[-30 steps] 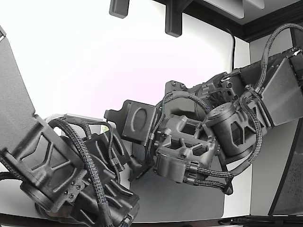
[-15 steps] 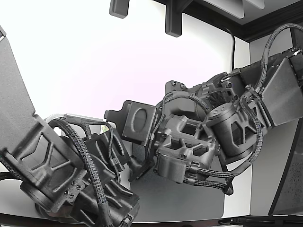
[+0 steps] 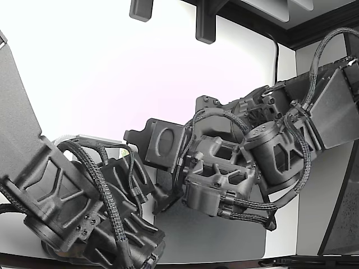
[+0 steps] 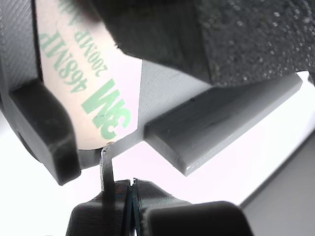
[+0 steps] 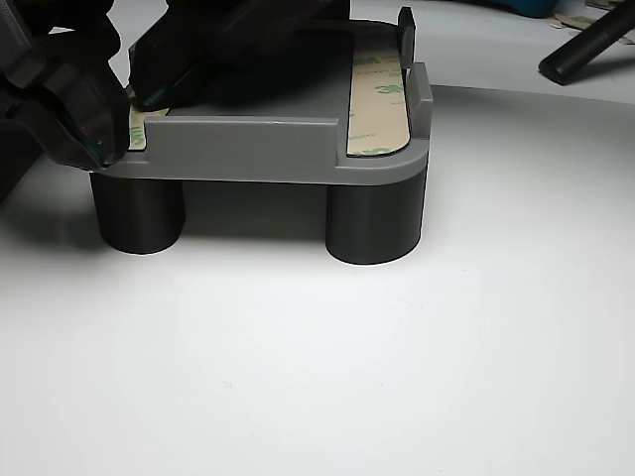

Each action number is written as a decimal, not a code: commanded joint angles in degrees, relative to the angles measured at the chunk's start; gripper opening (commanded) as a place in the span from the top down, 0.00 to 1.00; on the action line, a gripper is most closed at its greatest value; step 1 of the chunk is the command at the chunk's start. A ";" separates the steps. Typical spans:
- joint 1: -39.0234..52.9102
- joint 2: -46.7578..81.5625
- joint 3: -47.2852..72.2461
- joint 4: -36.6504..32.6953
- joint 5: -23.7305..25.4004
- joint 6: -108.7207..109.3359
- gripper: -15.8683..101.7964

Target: Peel off protective film from adhesive tape.

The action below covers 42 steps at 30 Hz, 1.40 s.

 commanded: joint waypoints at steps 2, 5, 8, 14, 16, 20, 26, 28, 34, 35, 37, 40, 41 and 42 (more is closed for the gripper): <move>-0.35 1.76 -0.79 -0.53 0.18 0.09 0.95; -0.35 1.67 -0.97 -0.62 0.18 0.00 0.95; -0.35 1.32 -1.32 -0.44 0.18 0.00 0.95; -0.35 1.23 -1.85 -0.09 0.09 0.09 0.95; -0.35 1.05 -1.93 0.00 0.09 0.26 0.95; -0.26 0.88 -1.93 -0.09 0.09 0.44 0.95; -0.26 0.88 -1.85 -0.18 0.09 0.44 0.95; -0.26 0.88 -1.93 -0.09 0.09 0.44 0.95; -0.26 1.05 -1.76 -0.09 0.09 0.35 0.95; -0.26 1.14 -1.76 0.00 0.09 0.26 0.95; -0.26 1.14 -1.76 0.00 0.09 0.26 0.95; -0.26 1.23 -1.76 0.00 0.09 0.18 0.95; -0.26 1.23 -1.67 0.00 0.18 0.18 0.95; -0.26 1.23 -1.67 0.00 0.18 0.18 0.95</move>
